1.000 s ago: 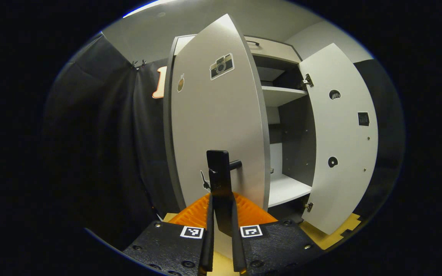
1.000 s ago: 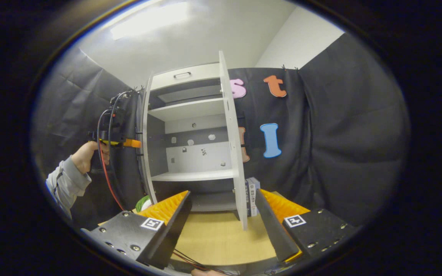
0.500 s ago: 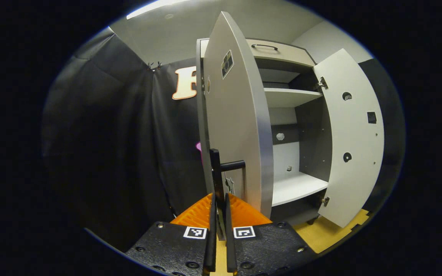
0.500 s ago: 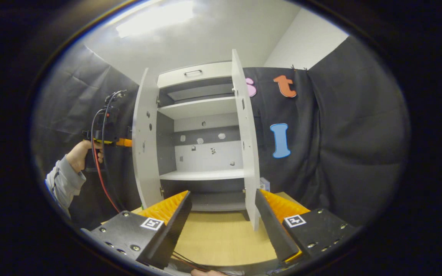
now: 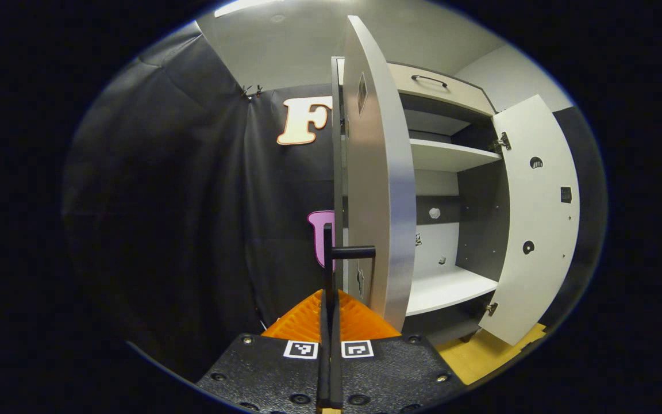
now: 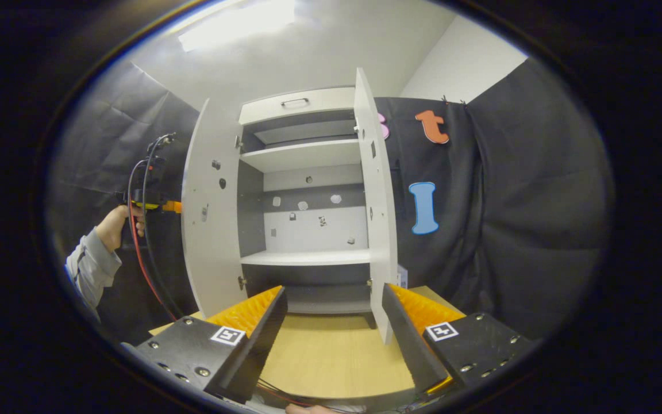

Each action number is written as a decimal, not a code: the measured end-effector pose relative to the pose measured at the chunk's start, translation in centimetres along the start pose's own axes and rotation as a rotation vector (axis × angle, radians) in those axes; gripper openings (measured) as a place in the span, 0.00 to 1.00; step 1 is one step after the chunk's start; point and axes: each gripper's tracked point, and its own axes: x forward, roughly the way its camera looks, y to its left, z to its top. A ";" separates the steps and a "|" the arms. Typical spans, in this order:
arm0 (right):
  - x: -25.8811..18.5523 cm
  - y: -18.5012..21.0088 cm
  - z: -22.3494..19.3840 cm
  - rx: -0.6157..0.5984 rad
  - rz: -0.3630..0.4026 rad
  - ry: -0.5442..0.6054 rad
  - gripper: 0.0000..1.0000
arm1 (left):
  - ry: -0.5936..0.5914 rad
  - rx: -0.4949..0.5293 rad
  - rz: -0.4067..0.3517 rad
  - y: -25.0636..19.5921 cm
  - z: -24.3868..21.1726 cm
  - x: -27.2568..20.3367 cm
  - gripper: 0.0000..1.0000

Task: Open the right door of the double-door shoe cabinet with the right hand, and open the left door with the left hand.

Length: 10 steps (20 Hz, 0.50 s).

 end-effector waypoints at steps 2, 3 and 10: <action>0.1 0.0 0.0 -0.004 -0.005 0.001 0.94 | -0.002 0.022 -0.020 -0.1 0.2 0.1 0.01; 0.0 0.0 0.0 -0.007 -0.006 0.001 0.94 | -0.002 0.026 -0.028 -0.1 0.2 0.1 0.01; -0.2 0.3 -0.2 -0.025 -0.009 0.005 0.94 | 0.002 0.030 -0.025 -0.1 0.4 0.0 0.01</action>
